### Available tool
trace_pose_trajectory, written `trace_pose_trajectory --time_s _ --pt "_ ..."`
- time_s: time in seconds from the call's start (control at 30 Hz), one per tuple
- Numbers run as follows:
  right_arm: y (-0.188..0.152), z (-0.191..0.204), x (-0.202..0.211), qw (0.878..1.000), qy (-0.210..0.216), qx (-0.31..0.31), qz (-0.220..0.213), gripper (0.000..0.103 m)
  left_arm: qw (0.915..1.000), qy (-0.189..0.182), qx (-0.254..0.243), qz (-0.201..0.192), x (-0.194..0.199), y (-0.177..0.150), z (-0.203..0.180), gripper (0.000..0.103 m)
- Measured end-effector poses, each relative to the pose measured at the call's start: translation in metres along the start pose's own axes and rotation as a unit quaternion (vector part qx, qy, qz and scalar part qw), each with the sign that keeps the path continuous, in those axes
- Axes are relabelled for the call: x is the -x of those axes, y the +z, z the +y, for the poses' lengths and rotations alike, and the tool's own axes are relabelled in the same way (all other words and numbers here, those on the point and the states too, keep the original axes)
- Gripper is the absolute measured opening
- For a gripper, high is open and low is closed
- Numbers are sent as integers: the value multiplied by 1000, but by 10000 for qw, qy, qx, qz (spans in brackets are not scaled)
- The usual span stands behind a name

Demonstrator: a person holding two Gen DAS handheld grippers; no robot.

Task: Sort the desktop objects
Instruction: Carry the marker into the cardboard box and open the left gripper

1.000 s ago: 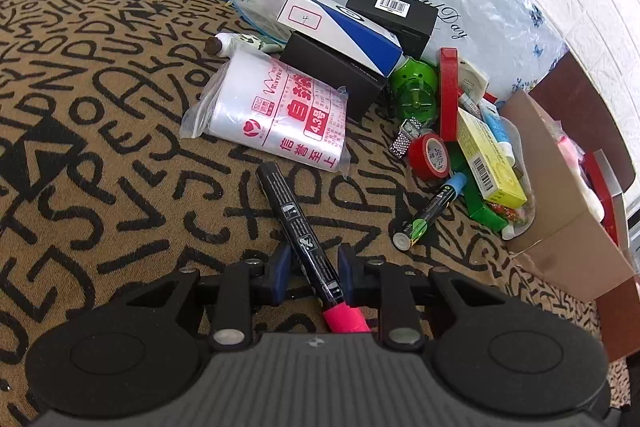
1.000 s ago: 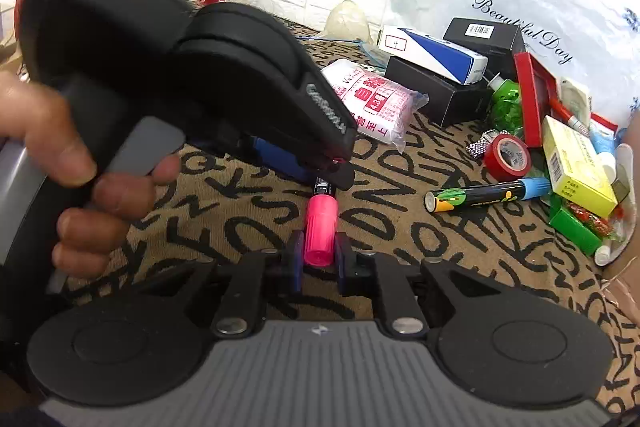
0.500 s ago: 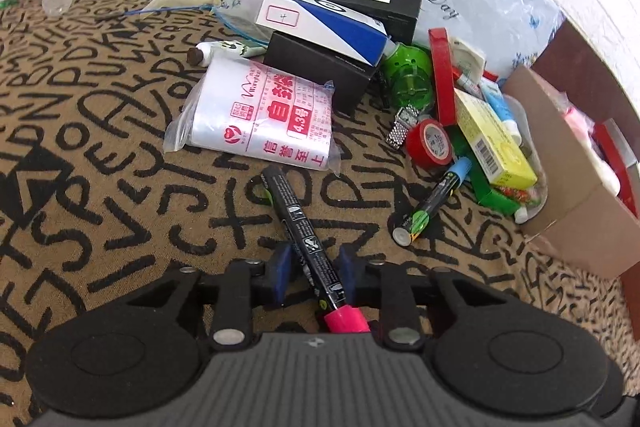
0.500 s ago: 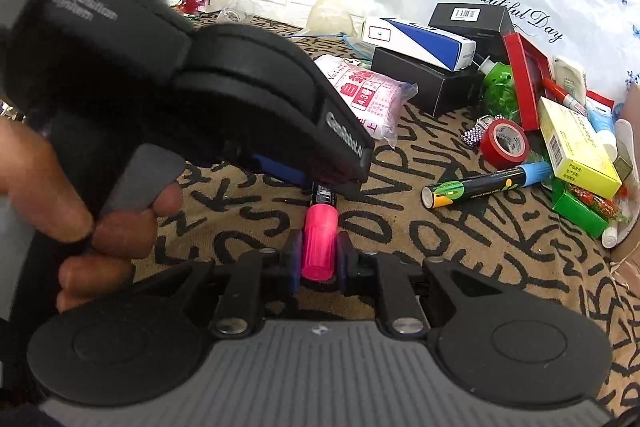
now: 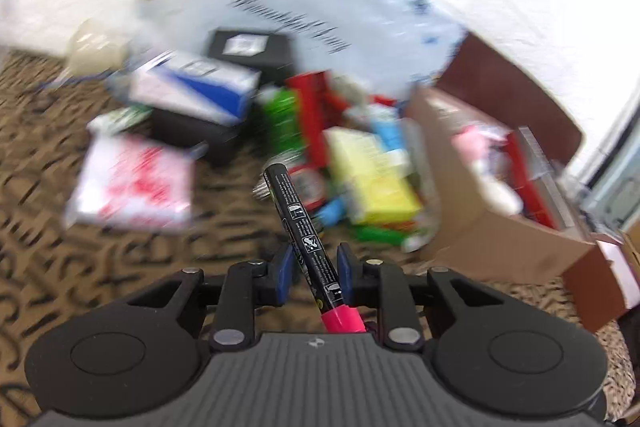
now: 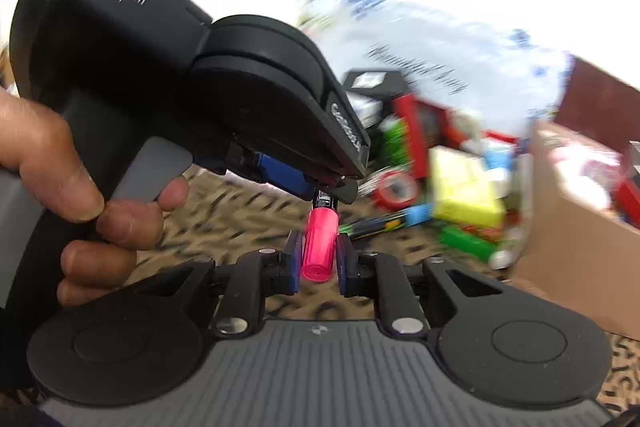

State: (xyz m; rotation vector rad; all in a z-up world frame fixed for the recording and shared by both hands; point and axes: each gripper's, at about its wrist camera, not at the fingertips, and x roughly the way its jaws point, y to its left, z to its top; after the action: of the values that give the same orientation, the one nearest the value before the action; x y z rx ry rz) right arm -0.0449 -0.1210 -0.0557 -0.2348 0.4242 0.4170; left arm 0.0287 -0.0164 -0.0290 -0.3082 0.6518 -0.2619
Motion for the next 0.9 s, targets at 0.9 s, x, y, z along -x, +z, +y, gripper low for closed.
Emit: trace_pose_trajectory --time_s 0.9 --pt "-5 -246 75 9272 -3215 -1524 -1168 15 9441 -2496 -2148 169 -120 53 -307 23"
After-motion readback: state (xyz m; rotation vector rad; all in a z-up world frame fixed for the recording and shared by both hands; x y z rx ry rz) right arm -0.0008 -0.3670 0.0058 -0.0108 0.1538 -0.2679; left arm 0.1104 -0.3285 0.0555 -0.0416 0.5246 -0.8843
